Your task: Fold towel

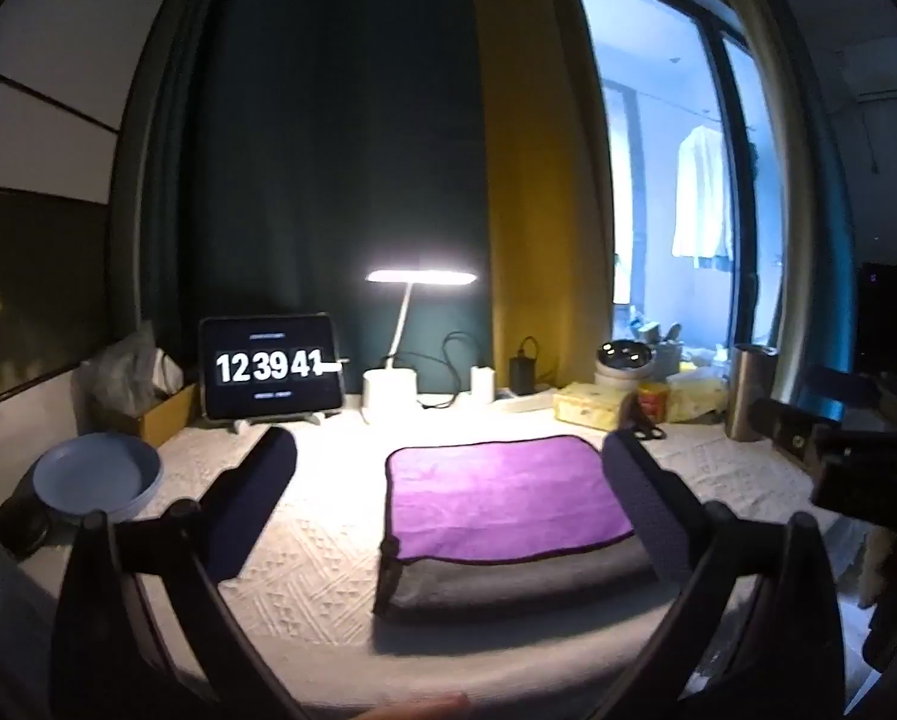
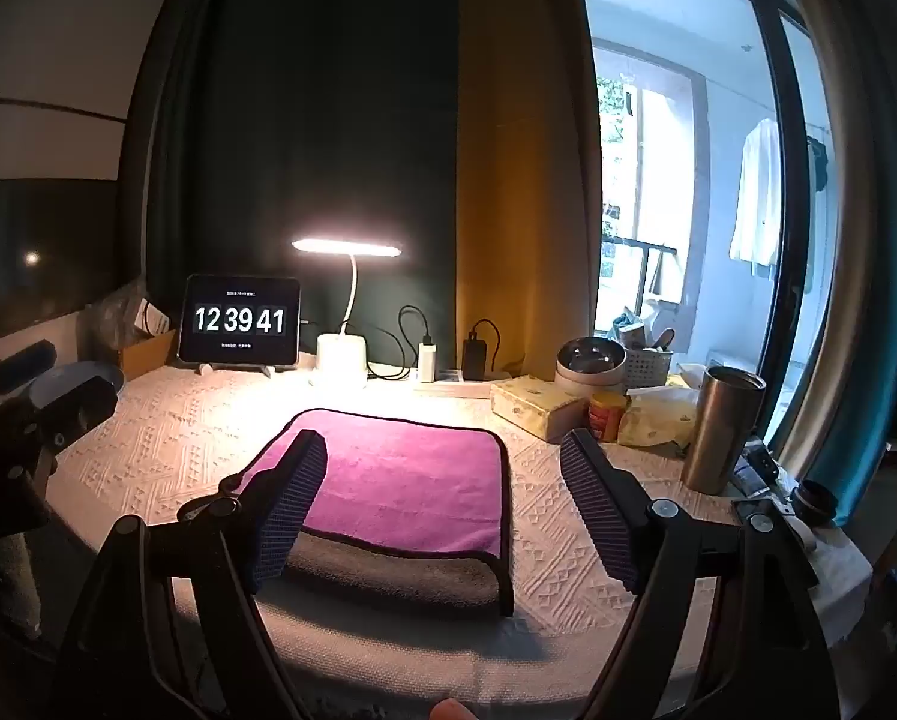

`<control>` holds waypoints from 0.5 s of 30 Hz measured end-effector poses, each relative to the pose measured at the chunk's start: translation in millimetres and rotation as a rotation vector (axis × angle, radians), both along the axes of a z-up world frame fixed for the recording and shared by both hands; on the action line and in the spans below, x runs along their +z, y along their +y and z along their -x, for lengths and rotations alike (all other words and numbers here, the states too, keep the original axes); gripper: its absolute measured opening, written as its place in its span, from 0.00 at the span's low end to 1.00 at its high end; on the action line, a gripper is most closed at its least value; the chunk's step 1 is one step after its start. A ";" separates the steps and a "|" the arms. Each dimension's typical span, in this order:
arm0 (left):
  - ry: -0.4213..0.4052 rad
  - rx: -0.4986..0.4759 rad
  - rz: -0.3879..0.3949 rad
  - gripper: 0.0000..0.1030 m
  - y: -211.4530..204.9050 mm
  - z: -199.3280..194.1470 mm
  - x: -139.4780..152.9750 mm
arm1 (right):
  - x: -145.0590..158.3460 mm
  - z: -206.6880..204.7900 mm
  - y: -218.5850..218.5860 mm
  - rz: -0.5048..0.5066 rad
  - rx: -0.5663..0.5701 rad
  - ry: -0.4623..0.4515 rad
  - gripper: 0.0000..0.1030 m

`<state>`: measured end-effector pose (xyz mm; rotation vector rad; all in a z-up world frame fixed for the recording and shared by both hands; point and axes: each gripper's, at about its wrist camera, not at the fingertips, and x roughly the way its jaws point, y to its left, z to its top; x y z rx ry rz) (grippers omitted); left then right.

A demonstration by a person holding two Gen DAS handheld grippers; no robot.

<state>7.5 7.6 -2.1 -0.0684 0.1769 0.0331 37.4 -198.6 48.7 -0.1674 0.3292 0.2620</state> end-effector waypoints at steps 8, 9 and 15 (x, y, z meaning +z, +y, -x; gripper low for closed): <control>0.008 0.025 -0.044 0.99 -0.3 6.6 0.5 | -0.7 -1.3 0.7 0.013 0.012 0.002 0.81; 0.005 0.025 -0.047 0.99 -0.9 7.2 0.6 | -3.9 3.9 4.0 0.010 0.004 -0.012 0.81; 0.002 0.025 -0.047 0.99 -1.9 6.8 -2.9 | -3.6 1.1 3.9 0.010 0.010 -0.009 0.81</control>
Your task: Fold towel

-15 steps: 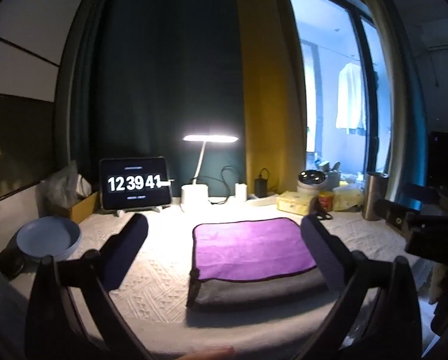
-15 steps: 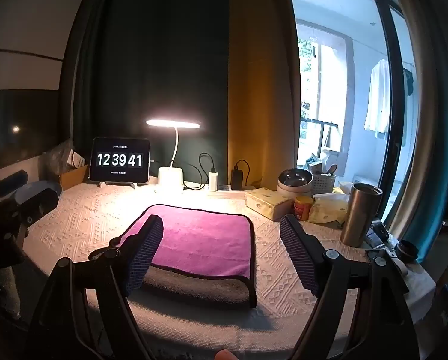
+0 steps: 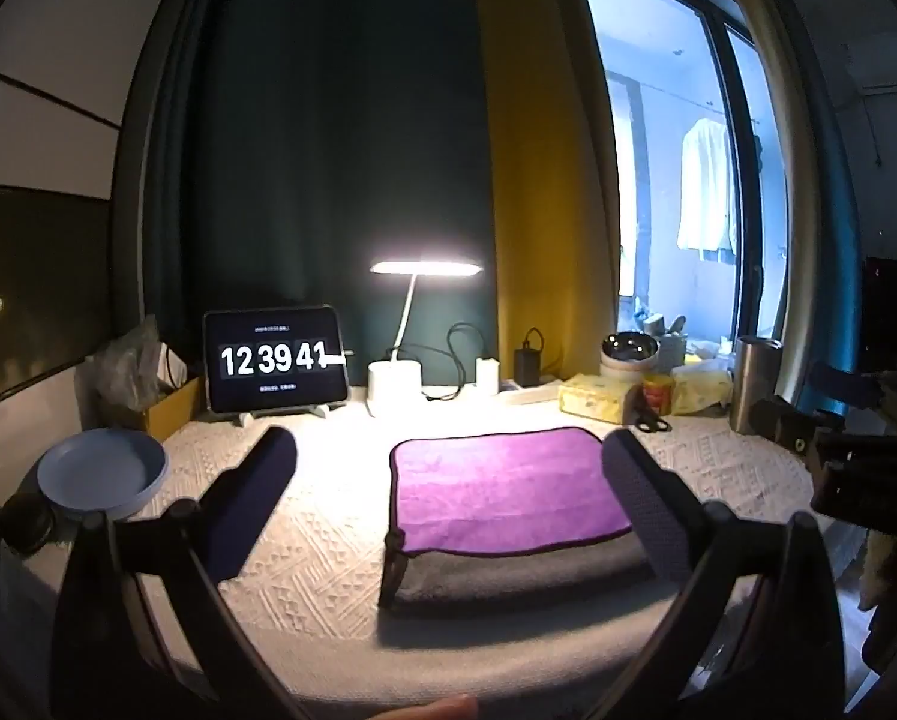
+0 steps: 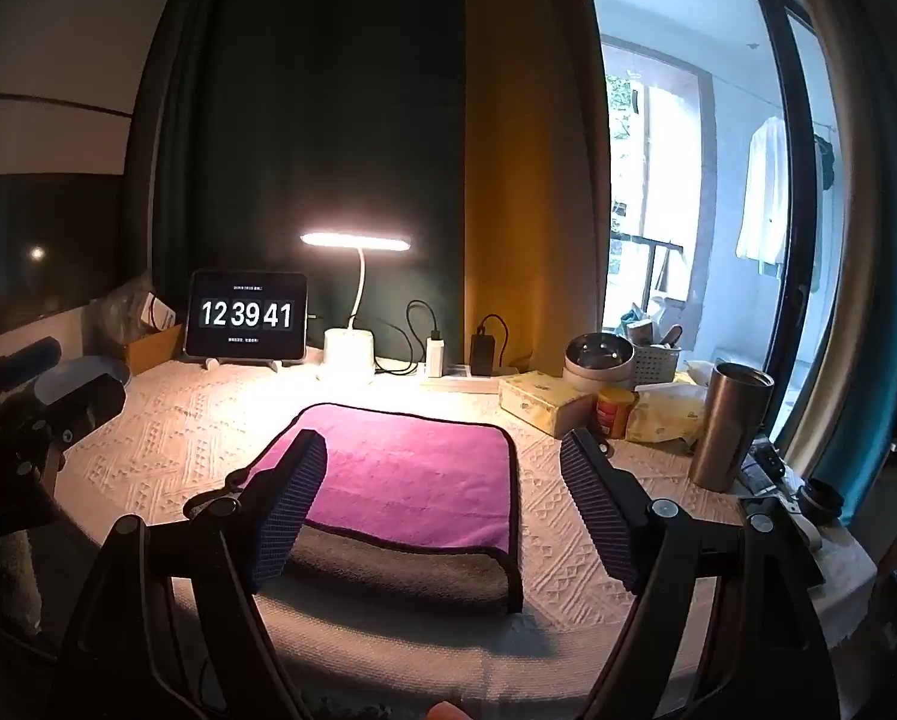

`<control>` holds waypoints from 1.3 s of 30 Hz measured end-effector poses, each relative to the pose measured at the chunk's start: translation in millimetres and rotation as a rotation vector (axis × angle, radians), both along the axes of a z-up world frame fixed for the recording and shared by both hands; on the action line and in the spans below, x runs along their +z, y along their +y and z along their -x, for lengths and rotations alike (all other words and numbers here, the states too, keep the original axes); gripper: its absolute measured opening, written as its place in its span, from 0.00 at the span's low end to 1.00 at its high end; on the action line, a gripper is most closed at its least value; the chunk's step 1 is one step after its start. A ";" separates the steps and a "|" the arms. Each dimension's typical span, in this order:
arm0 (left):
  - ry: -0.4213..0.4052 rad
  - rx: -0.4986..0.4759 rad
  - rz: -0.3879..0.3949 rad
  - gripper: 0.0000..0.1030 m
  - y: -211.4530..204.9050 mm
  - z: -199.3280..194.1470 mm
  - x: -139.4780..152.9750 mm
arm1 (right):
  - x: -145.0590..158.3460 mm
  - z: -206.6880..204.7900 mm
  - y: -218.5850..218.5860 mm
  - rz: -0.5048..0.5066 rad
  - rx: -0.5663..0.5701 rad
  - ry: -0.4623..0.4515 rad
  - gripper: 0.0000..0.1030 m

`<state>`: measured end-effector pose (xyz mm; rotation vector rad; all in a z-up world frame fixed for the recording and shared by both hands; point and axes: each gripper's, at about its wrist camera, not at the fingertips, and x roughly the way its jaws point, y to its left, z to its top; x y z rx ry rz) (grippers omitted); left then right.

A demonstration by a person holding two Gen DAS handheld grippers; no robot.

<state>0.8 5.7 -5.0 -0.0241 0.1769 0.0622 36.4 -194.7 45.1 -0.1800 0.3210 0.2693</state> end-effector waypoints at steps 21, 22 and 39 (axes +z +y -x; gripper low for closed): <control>0.008 -0.002 0.008 0.99 3.7 0.5 -0.5 | -5.0 -2.4 1.5 -0.003 0.012 0.022 0.81; 0.008 -0.002 0.009 0.99 3.8 0.4 -0.7 | -5.1 -2.1 1.4 -0.004 0.012 0.023 0.81; 0.009 0.000 0.010 0.99 2.7 1.6 -2.7 | -6.6 -6.0 3.5 -0.006 0.014 0.036 0.81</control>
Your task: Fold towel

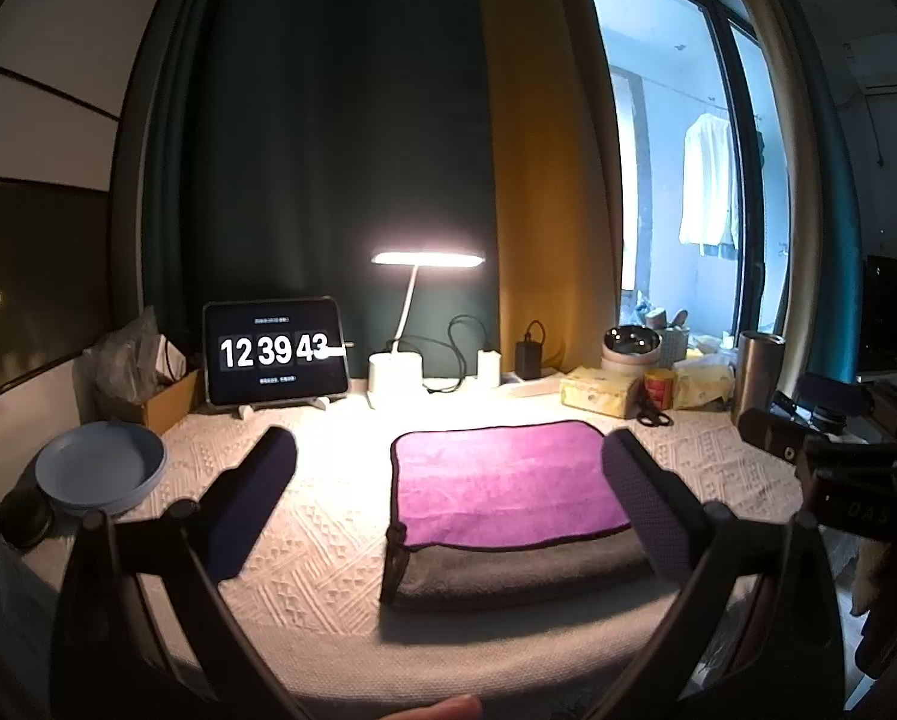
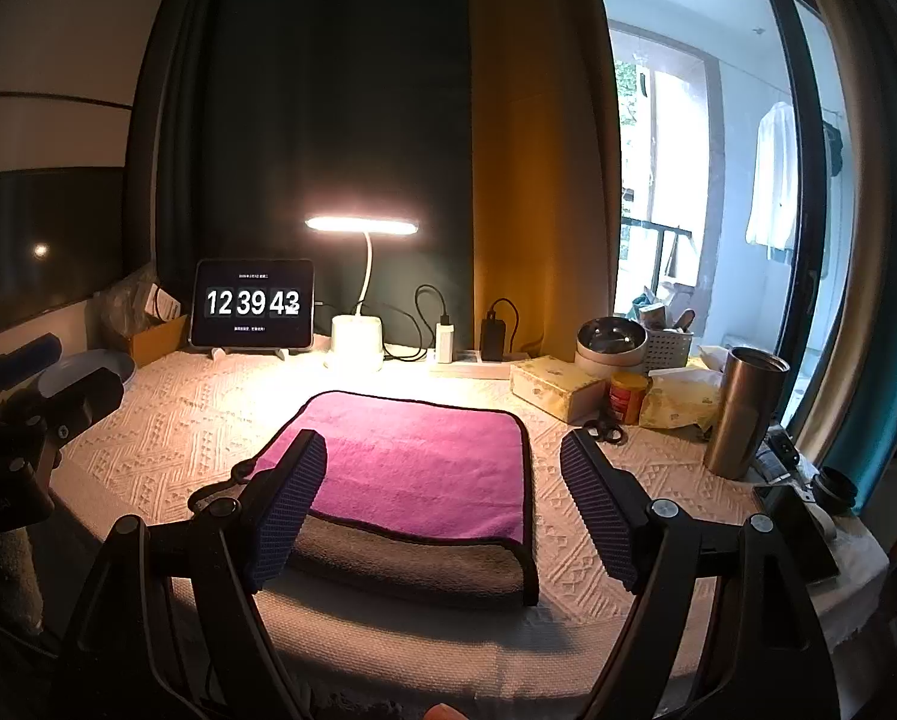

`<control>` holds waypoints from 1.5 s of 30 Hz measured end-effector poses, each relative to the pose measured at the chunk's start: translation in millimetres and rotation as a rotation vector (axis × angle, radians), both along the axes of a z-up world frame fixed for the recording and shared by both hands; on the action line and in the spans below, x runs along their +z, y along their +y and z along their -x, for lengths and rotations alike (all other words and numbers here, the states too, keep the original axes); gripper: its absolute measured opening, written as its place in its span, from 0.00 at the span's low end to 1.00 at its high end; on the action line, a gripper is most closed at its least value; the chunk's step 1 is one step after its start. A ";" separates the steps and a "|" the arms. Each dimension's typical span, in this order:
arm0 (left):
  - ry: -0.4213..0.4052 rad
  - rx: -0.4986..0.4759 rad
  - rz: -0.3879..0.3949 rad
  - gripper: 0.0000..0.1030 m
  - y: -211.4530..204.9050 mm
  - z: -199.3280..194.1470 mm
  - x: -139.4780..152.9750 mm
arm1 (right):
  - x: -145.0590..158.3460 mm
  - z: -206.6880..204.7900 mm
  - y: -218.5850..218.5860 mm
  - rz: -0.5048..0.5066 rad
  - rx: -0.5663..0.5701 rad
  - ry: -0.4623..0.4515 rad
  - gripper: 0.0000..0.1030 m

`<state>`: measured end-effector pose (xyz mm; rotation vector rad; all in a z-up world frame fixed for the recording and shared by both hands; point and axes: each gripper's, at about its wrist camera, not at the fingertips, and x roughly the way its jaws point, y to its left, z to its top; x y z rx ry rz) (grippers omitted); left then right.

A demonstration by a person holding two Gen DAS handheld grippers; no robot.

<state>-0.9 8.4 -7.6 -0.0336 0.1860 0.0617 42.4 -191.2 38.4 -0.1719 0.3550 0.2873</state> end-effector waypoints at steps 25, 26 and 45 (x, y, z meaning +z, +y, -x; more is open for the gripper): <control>0.010 0.006 0.008 0.99 4.2 -4.8 -1.5 | -1.0 0.2 2.6 0.002 -0.002 0.006 0.81; 0.011 0.006 0.009 0.99 4.7 -5.1 -1.5 | -1.2 0.7 3.0 0.002 -0.002 0.007 0.81; 0.234 -0.035 0.048 0.99 13.5 -71.8 -32.8 | -26.4 -45.8 -3.9 0.023 -0.040 0.110 0.81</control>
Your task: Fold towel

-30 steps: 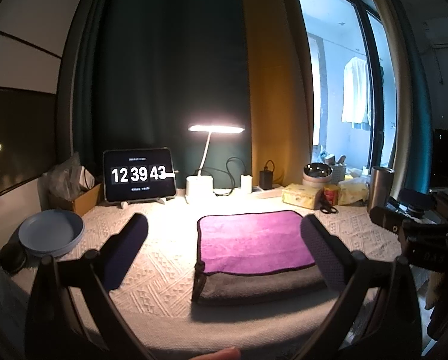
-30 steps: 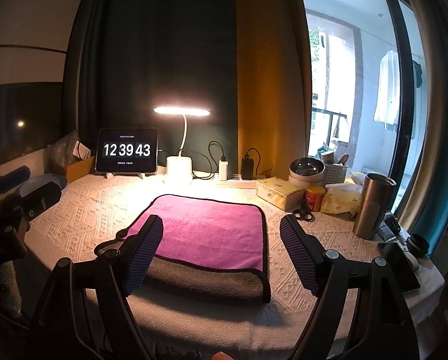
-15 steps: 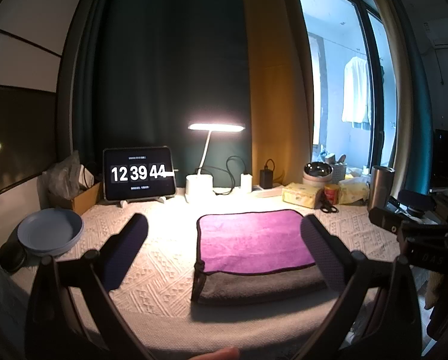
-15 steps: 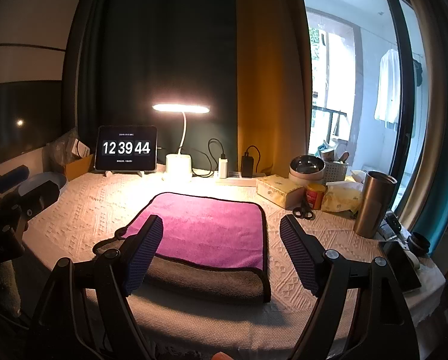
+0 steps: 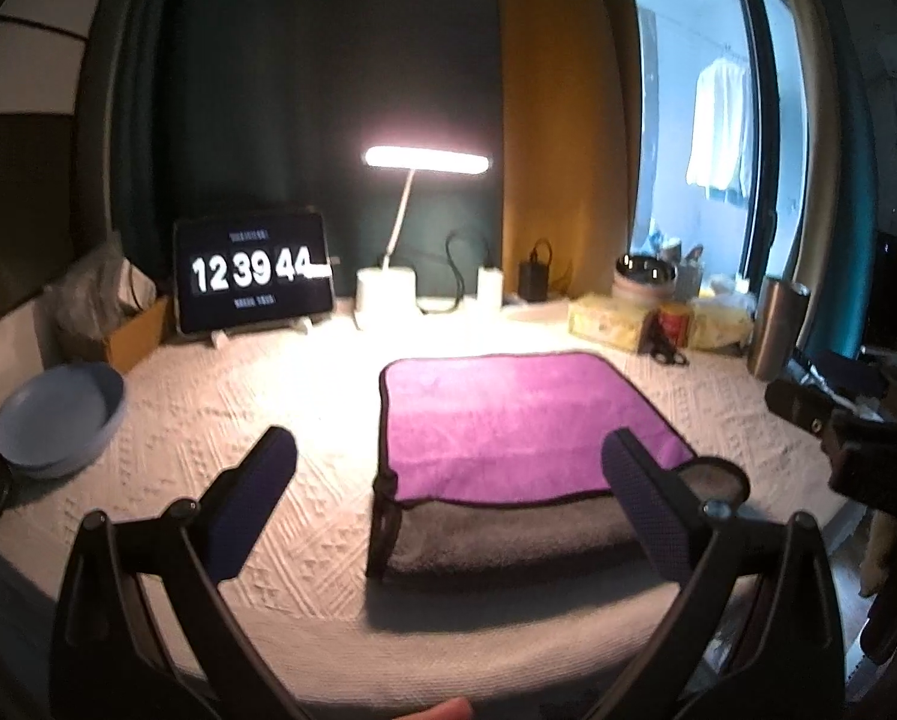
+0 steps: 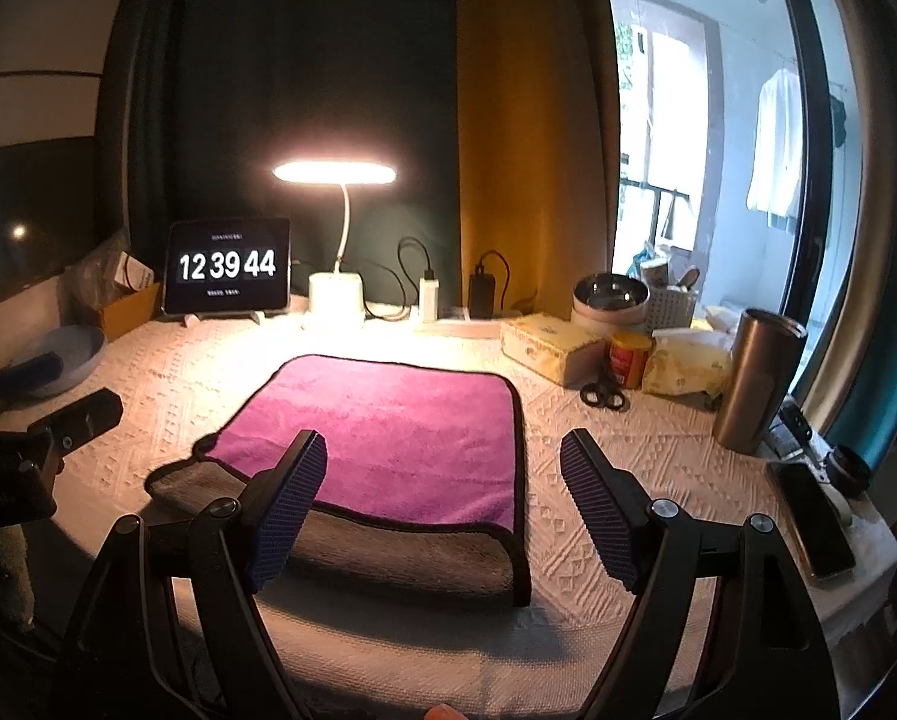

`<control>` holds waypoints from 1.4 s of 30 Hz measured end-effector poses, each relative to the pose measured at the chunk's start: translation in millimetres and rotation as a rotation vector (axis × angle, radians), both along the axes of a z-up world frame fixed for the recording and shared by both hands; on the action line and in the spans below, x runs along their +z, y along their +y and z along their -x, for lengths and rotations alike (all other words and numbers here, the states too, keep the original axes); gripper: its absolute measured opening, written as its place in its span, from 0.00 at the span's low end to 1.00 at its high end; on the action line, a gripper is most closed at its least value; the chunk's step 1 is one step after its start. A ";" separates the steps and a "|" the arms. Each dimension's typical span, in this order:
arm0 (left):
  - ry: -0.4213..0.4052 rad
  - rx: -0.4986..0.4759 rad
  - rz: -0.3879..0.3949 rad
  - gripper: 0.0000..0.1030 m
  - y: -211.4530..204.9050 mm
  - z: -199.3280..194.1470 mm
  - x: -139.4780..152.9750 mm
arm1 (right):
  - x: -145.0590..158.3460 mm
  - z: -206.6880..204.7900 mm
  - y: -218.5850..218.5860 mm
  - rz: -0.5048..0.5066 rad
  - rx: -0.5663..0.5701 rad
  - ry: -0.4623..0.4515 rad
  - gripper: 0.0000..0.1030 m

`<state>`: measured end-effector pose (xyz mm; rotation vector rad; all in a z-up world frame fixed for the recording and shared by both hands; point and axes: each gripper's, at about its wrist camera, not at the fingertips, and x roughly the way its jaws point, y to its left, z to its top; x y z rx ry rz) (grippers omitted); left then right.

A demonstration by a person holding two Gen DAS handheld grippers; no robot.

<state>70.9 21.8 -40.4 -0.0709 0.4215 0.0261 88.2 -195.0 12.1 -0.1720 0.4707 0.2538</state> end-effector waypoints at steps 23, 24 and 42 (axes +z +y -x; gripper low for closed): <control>0.350 -0.030 0.022 0.86 6.1 -83.7 -81.8 | -77.3 -74.6 -25.9 -0.014 -0.007 0.311 0.69; 0.355 -0.032 0.024 0.85 6.4 -84.2 -83.2 | -79.6 -75.8 -25.5 -0.015 -0.003 0.321 0.67; 0.397 -0.076 0.029 0.20 7.1 -89.7 -94.2 | -95.8 -79.2 -20.3 0.043 0.021 0.344 0.10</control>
